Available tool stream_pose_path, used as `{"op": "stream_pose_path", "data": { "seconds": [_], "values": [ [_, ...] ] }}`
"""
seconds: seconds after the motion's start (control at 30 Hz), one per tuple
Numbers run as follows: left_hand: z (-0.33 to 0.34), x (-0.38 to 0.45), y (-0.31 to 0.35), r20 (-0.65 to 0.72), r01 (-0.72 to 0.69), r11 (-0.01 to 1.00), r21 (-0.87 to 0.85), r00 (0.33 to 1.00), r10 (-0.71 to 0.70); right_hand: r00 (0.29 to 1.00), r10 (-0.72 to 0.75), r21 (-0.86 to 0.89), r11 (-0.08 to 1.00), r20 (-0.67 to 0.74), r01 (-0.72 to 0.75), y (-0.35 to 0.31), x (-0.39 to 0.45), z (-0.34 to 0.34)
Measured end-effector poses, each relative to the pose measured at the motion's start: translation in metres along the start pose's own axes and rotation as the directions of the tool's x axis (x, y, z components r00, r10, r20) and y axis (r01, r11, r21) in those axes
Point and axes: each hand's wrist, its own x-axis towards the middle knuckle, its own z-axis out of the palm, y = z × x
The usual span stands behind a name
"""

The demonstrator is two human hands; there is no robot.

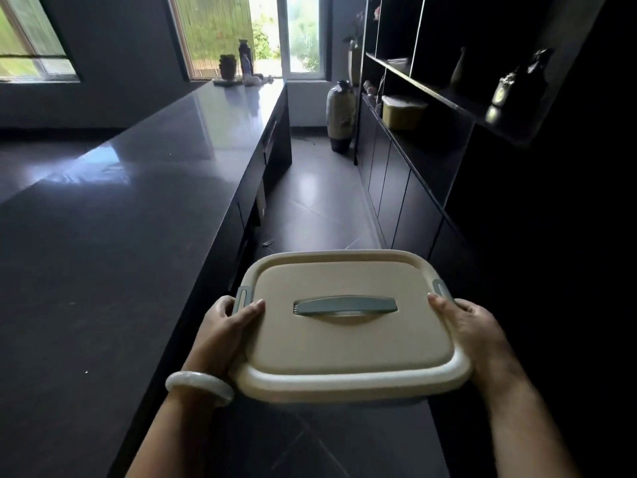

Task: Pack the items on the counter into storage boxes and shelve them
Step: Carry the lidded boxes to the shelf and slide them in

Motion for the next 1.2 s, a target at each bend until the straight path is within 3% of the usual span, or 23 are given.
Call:
{"op": "stream_pose_path", "data": {
  "seconds": [0.4, 0.67, 0.97, 1.2],
  "values": [
    [0.05, 0.251, 0.045, -0.005, 0.014, 0.999, -0.033, 1.0, -0.014, 1.0, 0.021, -0.004, 1.0, 0.019, -0.021, -0.057, 0.236, 0.108],
    [0.087, 0.47, 0.104, 0.097, -0.036, 0.999, -0.012, 0.995, 0.037, 0.995, 0.017, 0.045, 0.999, -0.096, -0.013, -0.105, 0.394, 0.193],
    [0.191, 0.651, 0.137, 0.217, 0.026, 0.997, -0.068, 0.976, -0.011, 0.985, 0.006, 0.095, 0.995, -0.174, 0.011, -0.153, 0.577, 0.21],
    [0.27, 0.777, 0.173, 0.192, 0.015, 0.995, -0.1, 0.981, 0.004, 0.991, -0.053, 0.08, 0.995, -0.123, 0.064, -0.211, 0.74, 0.217]
  ]
}}
